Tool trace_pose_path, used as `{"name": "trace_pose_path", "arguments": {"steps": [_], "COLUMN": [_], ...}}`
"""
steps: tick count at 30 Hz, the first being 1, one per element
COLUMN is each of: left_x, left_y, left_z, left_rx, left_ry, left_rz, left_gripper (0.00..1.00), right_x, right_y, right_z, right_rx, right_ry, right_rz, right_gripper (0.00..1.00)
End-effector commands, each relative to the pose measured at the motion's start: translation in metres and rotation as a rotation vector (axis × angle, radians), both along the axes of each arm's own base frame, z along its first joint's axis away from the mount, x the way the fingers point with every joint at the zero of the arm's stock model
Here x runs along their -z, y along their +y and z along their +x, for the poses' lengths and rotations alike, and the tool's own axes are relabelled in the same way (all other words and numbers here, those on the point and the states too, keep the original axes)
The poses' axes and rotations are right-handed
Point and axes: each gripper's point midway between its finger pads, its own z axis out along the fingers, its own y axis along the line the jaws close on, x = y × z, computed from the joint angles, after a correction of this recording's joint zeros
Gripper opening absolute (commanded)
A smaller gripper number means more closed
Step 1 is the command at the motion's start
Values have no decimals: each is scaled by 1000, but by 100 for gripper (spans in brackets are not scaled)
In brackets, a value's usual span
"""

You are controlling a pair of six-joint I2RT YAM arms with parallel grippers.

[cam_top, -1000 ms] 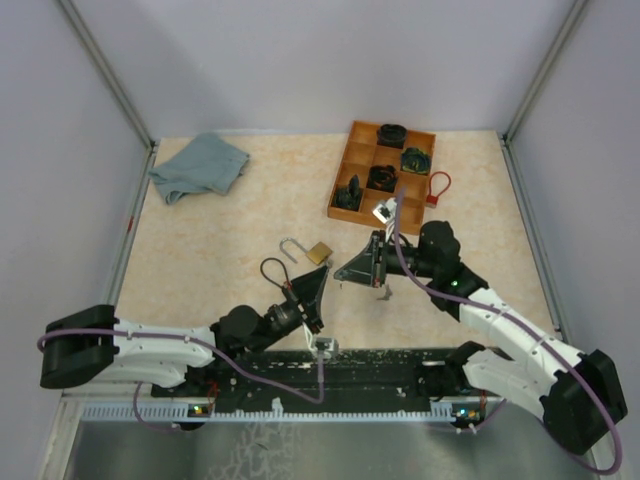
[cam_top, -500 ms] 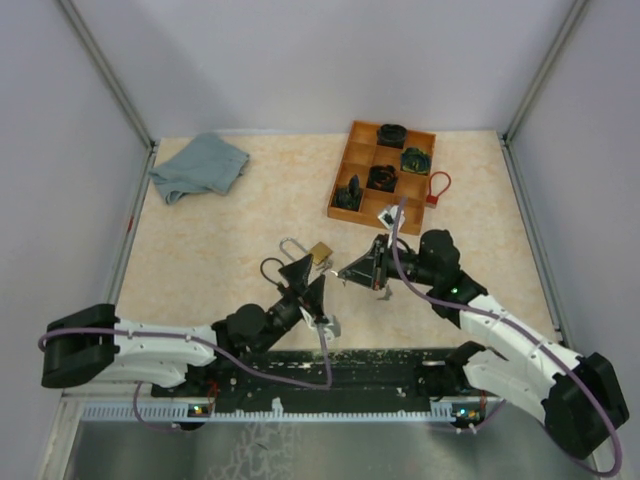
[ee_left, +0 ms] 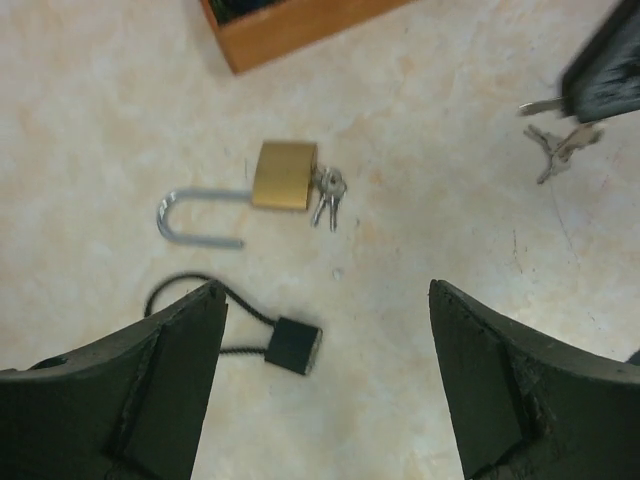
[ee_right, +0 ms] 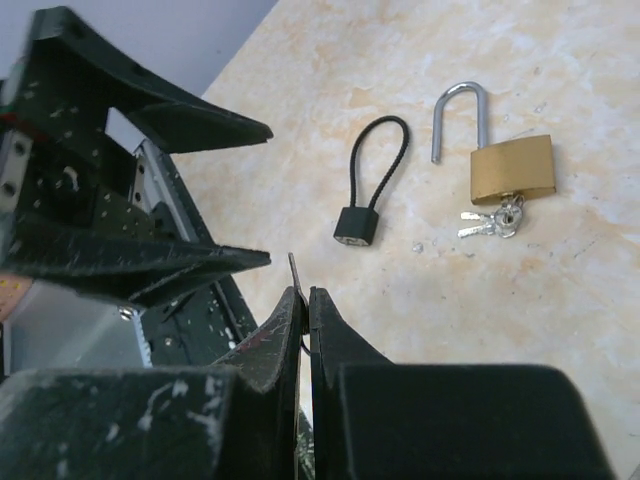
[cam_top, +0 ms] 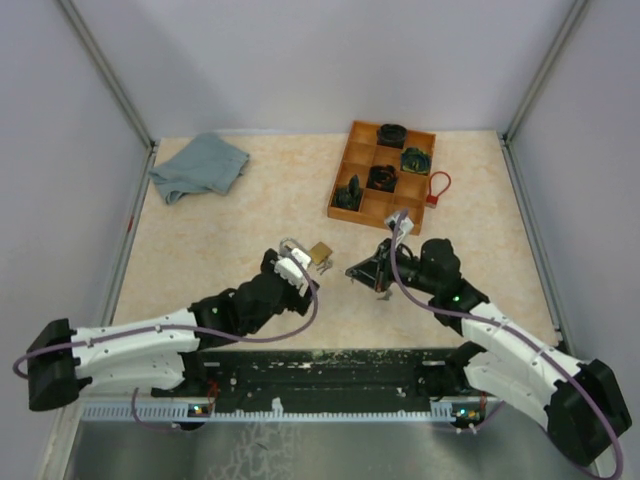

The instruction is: Unlock with the key

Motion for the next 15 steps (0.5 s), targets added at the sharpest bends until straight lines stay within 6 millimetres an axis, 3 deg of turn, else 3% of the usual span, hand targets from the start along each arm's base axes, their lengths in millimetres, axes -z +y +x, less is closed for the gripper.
{"name": "trace_pose_path", "arguments": {"steps": [1, 8, 15], "left_x": [47, 76, 103], "left_y": [22, 51, 65], "left_z": [-19, -16, -9], "left_rx": [-148, -430, -629], "left_ry": [432, 704, 941], "left_rz": [-180, -359, -373], "left_gripper": [87, 84, 85], "right_x": [-14, -12, -10], "right_y": [-4, -6, -6], "right_z": [7, 5, 3], "right_rx": [32, 33, 27], "right_ry": [-95, -107, -110], "right_rz": [23, 26, 29], "right_gripper": [0, 0, 0]}}
